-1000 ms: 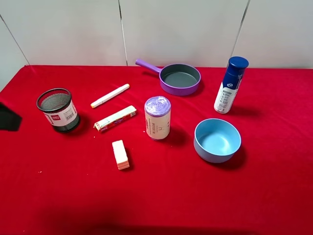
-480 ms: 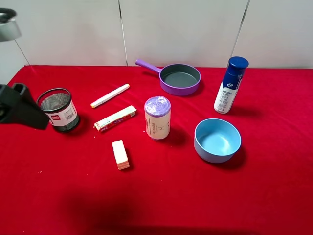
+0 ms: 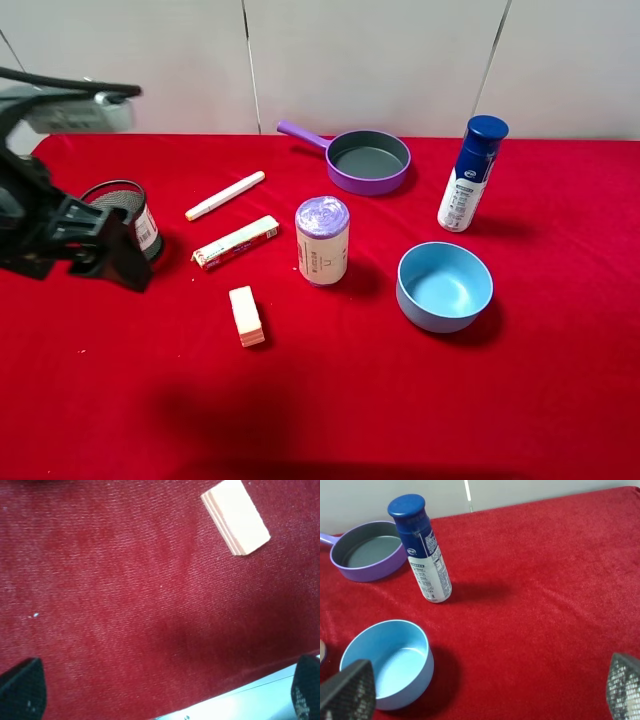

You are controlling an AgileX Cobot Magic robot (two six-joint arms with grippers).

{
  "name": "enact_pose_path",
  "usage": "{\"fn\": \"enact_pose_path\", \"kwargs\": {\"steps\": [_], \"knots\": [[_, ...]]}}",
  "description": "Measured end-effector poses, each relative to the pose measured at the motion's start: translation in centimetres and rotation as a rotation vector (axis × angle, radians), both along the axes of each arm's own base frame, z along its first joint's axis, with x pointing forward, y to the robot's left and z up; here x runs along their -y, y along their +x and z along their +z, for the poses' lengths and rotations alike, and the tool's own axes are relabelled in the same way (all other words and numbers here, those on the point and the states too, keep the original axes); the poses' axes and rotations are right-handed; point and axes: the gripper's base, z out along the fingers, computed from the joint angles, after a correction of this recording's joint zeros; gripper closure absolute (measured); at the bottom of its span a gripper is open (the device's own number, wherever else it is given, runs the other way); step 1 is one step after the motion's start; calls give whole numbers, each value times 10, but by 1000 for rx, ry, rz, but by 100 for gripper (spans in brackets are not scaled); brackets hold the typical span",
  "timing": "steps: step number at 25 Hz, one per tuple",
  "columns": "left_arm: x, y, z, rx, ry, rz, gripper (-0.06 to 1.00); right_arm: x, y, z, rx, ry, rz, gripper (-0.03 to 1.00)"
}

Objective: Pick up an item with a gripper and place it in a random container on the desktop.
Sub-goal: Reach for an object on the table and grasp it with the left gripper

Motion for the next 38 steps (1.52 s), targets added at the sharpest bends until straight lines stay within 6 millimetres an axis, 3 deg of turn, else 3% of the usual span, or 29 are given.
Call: {"fn": "enact_pose_path", "kwargs": {"steps": [10,24,38], "knots": [[31,11,-33,-83,31,7,-3,0,0,0,0,0,0,28],[52,37,-73,-122,56,39,-3,0,0,0,0,0,0,28],[112,68,-105,-144,146,11,-3,0,0,0,0,0,0,28]]}}
